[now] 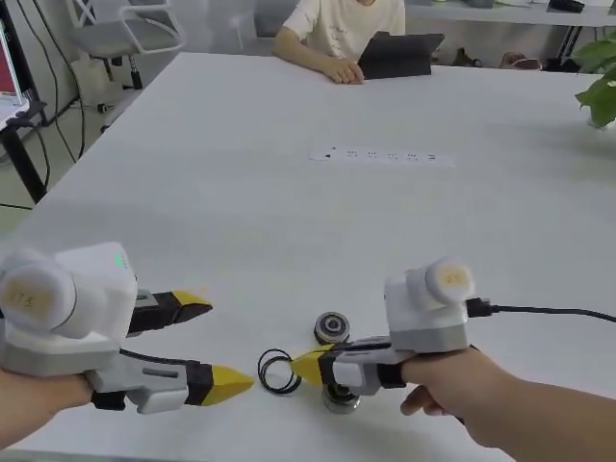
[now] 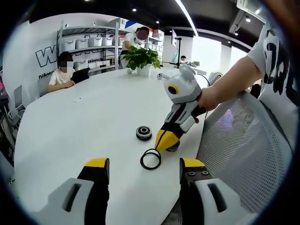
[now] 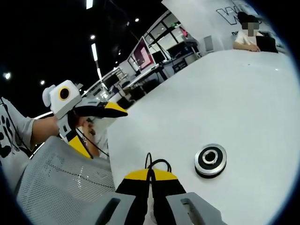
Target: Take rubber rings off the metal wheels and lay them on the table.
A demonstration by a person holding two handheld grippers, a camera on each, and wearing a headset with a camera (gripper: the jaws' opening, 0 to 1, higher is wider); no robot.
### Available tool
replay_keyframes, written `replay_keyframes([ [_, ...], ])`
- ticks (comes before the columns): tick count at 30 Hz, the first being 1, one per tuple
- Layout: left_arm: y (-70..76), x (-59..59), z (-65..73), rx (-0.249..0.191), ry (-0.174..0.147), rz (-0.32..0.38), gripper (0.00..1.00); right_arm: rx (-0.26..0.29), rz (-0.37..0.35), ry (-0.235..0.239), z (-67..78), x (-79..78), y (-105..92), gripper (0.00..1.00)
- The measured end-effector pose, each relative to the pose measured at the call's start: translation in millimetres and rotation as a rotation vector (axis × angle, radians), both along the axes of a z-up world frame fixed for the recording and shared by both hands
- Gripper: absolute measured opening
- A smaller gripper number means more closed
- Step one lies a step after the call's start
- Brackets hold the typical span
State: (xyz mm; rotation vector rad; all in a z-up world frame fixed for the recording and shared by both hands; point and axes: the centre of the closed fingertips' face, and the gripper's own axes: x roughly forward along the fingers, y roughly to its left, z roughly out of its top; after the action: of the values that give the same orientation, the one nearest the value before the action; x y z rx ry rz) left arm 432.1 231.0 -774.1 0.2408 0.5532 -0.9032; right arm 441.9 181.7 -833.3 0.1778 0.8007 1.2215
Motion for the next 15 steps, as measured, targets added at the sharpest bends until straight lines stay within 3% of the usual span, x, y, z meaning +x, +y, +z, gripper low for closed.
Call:
replay_keyframes([
  [4,-0.5,0.1,0.5,-0.002,0.0,0.0,0.58,-0.034,0.009,-0.039,-3.7,1.6,-2.3,0.0],
  [15,1.0,-1.8,-2.1,0.004,0.009,0.002,0.58,-0.07,0.016,-0.088,-7.6,4.4,-6.0,0.0],
])
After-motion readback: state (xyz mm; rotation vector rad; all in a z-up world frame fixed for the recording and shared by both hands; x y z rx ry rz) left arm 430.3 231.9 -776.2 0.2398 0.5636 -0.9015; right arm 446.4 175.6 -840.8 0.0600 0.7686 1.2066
